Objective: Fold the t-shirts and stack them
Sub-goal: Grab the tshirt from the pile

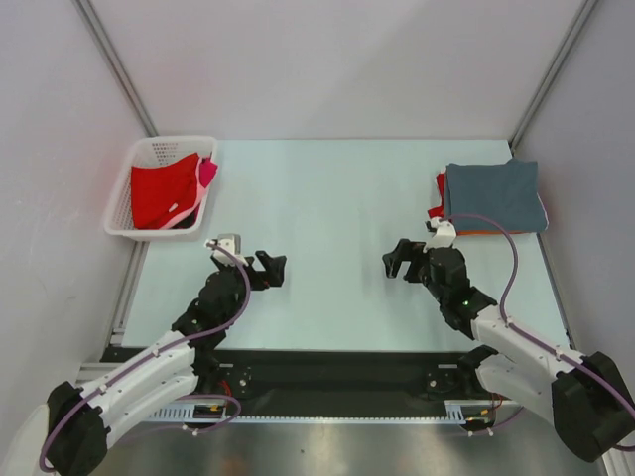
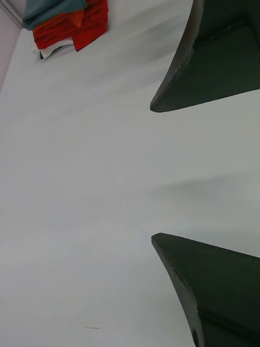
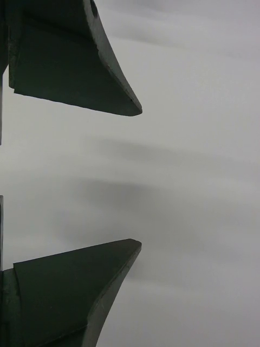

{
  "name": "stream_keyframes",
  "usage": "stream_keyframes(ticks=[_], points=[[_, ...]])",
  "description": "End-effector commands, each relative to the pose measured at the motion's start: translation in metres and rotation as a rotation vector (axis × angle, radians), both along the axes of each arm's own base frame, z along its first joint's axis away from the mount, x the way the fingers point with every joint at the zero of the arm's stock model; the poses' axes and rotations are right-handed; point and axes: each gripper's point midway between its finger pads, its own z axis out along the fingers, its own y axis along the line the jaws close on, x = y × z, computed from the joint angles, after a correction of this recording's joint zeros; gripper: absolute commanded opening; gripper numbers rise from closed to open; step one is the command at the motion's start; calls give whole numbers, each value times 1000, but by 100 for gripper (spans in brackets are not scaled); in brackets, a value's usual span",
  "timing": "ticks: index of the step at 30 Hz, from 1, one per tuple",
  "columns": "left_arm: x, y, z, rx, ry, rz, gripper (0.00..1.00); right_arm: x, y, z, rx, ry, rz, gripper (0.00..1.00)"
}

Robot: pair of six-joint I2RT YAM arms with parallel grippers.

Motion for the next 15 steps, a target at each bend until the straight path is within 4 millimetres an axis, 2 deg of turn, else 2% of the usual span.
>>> stream_keyframes(ticks=[1,4,6,7,9,10,11,13,14,15], points=[[4,-1,13,8,-32,2,100,5,-5,18,60,-63,-59,100],[7,2,10,19,-14,26,100,3,-7,17,76,-55,-77,99],[11,7,13,7,-1,71,100,3,-15,15,81,-39,-122,98],[12,9,8,-6,29,95,100,3,-19,14,83,-31,-144,97],[20,16,22,-39,29,153,100,1,-25,11,83,-18,-163,93],[20,20,20,-60,66,186,100,0,-25,10,94,-14,-162,93],[29,25,33,-88,71,232,100,-1,-26,9,98,-12,-160,92],[37,33,34,-143,140,291,100,-1,-26,9,112,-20,-156,92],[55,43,45,-173,148,345,100,-2,-26,9,114,-22,-156,92],[61,48,44,-172,179,365,100,-4,-26,6,117,-18,-155,90]])
